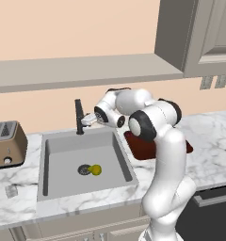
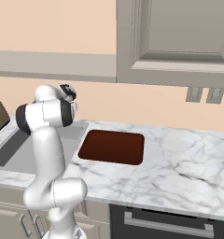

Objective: Pick up all produce items and place them in the sink. Turn on the sink faucet to wash them. Then turn the sink off and put them in the tray.

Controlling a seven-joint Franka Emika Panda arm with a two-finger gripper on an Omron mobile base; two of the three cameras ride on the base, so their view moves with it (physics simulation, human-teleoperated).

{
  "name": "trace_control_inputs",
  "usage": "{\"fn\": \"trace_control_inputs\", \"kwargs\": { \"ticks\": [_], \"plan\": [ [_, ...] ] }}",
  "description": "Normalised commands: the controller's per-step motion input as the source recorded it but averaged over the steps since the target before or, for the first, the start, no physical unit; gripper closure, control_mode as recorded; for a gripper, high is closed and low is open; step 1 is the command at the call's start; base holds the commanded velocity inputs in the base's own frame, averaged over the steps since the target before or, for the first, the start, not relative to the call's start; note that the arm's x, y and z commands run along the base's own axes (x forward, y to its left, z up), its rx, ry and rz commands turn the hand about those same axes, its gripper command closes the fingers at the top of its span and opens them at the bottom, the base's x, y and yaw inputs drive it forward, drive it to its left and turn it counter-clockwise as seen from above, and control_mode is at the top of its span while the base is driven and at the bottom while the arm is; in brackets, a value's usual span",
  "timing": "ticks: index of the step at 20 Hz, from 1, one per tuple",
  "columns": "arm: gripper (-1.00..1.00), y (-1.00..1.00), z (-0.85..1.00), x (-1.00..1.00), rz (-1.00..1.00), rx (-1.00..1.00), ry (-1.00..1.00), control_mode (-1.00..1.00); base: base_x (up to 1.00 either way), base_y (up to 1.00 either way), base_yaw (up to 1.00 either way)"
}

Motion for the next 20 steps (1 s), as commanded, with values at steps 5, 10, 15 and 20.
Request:
{"fn": "trace_control_inputs", "kwargs": {
  "ticks": [5, 10, 15, 20],
  "plan": [
    [-1.0, -0.22, 0.5, -0.59, 0.0, -0.07, -0.05, -1.0, 0.0, 0.0, 0.0],
    [-1.0, -0.24, 0.5, -0.71, 0.0, -0.07, -0.04, -1.0, 0.0, 0.0, 0.0],
    [-1.0, -0.22, 0.46, -0.86, -0.01, -0.05, 0.0, -1.0, 0.0, 0.0, 0.0],
    [-1.0, -0.17, 0.6, -0.82, -0.04, -0.07, 0.0, -1.0, 0.0, 0.0, 0.0]
  ]
}}
